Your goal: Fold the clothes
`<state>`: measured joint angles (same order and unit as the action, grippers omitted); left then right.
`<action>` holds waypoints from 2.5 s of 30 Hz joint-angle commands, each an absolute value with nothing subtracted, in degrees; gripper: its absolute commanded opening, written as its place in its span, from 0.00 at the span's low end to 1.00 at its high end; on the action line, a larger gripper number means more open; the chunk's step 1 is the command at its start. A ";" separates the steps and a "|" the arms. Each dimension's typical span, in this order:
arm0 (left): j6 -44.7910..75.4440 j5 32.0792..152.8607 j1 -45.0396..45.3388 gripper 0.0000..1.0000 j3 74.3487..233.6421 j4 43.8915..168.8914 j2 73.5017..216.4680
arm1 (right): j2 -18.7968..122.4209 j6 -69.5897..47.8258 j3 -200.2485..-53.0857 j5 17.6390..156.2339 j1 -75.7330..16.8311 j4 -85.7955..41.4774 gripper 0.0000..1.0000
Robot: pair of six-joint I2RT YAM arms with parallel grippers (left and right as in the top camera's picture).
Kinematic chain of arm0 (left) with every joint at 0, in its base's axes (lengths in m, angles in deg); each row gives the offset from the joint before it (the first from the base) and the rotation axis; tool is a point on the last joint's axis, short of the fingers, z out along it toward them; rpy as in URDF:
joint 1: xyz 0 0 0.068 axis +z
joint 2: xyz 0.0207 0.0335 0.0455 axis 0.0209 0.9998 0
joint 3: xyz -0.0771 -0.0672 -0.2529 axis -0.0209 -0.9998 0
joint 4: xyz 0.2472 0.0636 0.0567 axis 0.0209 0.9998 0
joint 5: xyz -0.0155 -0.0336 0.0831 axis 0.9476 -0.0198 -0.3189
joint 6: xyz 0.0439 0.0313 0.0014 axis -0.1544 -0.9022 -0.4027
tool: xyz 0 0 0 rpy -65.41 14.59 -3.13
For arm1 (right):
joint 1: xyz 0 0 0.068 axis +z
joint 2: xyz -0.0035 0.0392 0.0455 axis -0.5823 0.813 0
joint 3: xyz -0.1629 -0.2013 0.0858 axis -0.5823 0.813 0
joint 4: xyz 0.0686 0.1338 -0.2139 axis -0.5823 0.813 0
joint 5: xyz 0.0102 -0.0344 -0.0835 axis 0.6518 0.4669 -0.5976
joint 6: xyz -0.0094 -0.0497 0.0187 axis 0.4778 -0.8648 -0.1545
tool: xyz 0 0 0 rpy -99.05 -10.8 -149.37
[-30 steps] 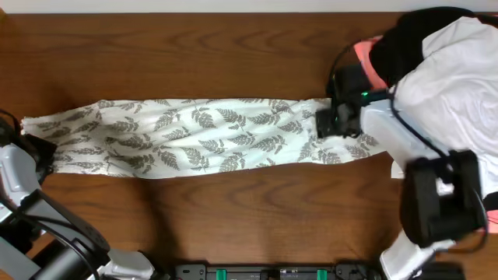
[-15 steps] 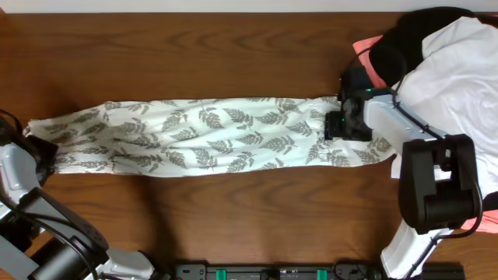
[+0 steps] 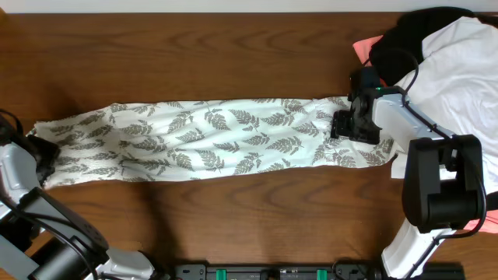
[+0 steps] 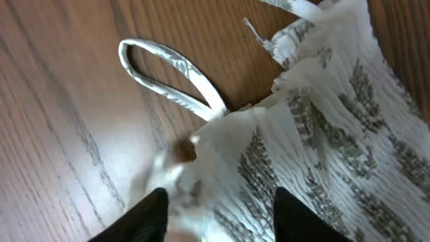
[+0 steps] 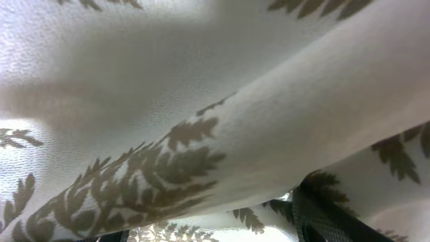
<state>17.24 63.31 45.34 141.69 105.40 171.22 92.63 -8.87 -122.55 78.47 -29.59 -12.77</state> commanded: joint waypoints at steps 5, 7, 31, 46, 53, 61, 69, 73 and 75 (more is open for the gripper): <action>17.30 65.63 45.36 0.52 141.71 105.44 171.92 | 95.45 -9.50 -122.20 80.83 -30.90 -13.32 0.77; 16.54 72.58 44.79 0.50 141.71 104.48 171.92 | 93.88 -9.64 -123.27 81.31 -30.77 -13.12 0.77; 1.74 78.20 9.43 0.47 141.71 107.34 171.92 | 84.13 -10.75 -123.47 83.34 -34.20 -12.01 0.90; 1.15 75.55 1.67 0.47 141.71 110.93 171.92 | 97.48 -10.90 -123.47 84.30 -38.38 -15.94 0.91; 1.15 75.55 1.21 0.47 141.71 111.58 171.92 | 101.09 -10.88 -123.47 92.78 -38.16 -18.56 0.93; 1.15 75.55 1.21 0.47 141.71 112.26 171.92 | 101.61 -10.86 -123.47 97.29 -38.01 -18.56 0.93; 1.15 75.55 1.21 0.47 141.71 112.94 171.92 | 101.61 -9.96 -123.47 98.29 -37.94 -19.04 0.27; 1.13 75.53 1.21 0.48 141.71 113.11 171.92 | 101.61 -9.99 -123.47 99.27 -37.94 -19.90 0.12; 1.15 75.53 1.23 0.47 141.71 113.11 171.92 | 101.61 -10.23 -123.47 100.39 -37.96 -20.31 0.02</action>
<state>1.70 76.45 1.34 141.69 112.74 171.25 97.33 -10.20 -126.20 98.42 -38.51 -20.90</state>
